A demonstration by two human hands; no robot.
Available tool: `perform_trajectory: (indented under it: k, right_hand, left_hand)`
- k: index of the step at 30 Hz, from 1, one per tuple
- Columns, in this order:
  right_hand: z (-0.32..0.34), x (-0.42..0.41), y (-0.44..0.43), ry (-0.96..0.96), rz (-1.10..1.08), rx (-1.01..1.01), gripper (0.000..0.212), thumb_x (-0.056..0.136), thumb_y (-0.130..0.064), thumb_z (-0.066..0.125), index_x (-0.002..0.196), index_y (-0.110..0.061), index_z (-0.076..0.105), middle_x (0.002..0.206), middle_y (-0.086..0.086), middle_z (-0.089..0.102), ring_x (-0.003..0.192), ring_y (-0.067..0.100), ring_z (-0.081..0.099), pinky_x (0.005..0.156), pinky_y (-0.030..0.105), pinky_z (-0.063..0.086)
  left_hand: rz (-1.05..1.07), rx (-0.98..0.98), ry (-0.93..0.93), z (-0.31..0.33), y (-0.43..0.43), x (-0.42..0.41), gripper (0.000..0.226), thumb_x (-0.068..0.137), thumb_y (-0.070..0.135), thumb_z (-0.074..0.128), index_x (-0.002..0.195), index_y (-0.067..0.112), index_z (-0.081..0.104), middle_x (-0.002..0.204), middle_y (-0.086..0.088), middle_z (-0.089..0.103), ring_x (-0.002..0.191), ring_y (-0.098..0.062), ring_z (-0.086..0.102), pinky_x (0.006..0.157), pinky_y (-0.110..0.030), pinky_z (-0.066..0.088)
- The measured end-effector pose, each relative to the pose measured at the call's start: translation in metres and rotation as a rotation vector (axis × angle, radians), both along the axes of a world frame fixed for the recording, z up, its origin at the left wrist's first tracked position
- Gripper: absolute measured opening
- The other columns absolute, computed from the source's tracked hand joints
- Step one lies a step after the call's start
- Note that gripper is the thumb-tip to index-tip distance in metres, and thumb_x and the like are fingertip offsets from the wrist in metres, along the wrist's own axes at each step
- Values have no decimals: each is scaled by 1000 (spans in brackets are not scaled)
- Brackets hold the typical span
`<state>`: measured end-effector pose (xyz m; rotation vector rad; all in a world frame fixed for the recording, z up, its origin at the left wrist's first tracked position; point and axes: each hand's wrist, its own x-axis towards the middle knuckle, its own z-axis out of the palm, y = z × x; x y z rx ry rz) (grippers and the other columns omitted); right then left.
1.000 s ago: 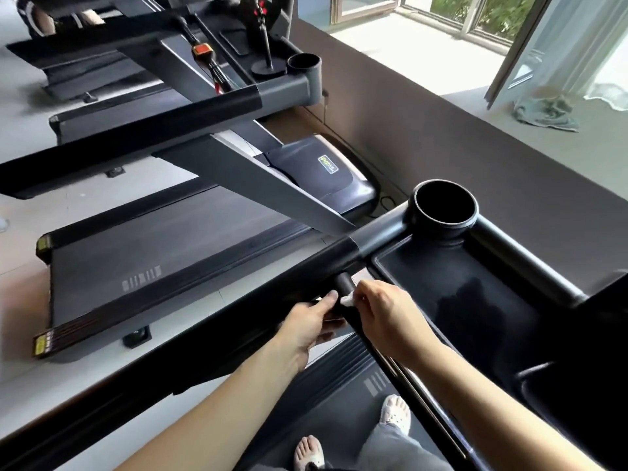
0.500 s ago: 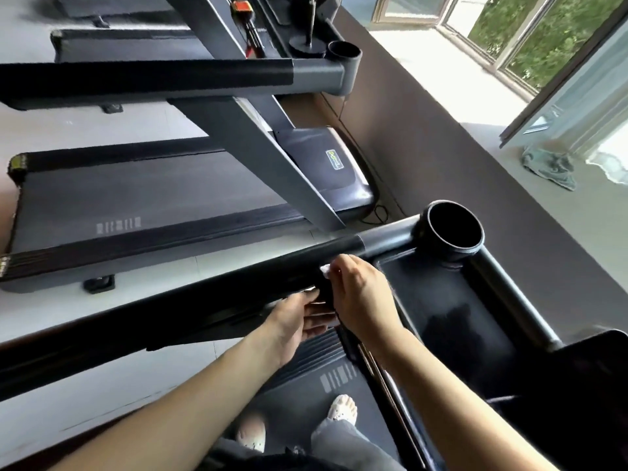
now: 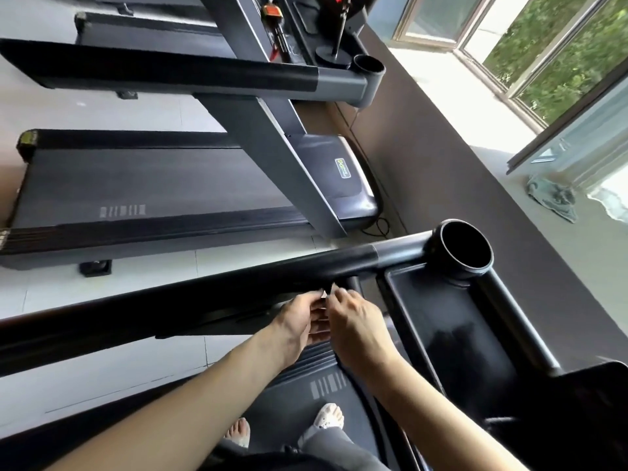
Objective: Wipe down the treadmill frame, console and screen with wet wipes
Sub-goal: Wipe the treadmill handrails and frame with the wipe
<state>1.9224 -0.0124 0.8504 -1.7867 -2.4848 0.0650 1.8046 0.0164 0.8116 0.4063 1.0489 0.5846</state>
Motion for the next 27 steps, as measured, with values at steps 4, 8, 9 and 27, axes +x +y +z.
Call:
perform_trajectory:
  k: [4, 8, 9, 27]
  right_hand:
    - [10, 21, -11, 85, -102, 29, 11, 79, -9, 62, 80, -17, 55, 74, 2, 61, 65, 28, 62, 52, 33, 44]
    - [15, 38, 5, 197, -372, 139, 10, 92, -9, 57, 82, -11, 58, 82, 9, 60, 75, 34, 60, 62, 39, 45]
    - [13, 34, 8, 202, -407, 118, 9, 93, -8, 57, 84, -9, 59, 85, 11, 62, 78, 37, 62, 64, 39, 45]
    - [0, 34, 17, 490, -742, -325, 14, 98, -13, 44, 87, -13, 52, 104, 21, 70, 99, 38, 64, 72, 35, 39]
  left_hand:
    - [-51, 44, 24, 0, -4, -4, 38, 106, 38, 43, 106, 12, 71, 102, -8, 76, 96, -26, 71, 96, -40, 49]
    - [-68, 59, 54, 1, -2, -2, 38, 105, 35, 47, 122, 6, 66, 115, -18, 74, 95, -25, 75, 90, -37, 51]
    - [-71, 62, 54, 1, -3, -2, 37, 105, 35, 48, 121, 7, 66, 116, -18, 74, 93, -24, 75, 92, -38, 51]
    - [-75, 70, 39, 8, -1, 2, 27, 104, 32, 50, 114, 15, 69, 109, -13, 76, 90, -20, 74, 88, -36, 51]
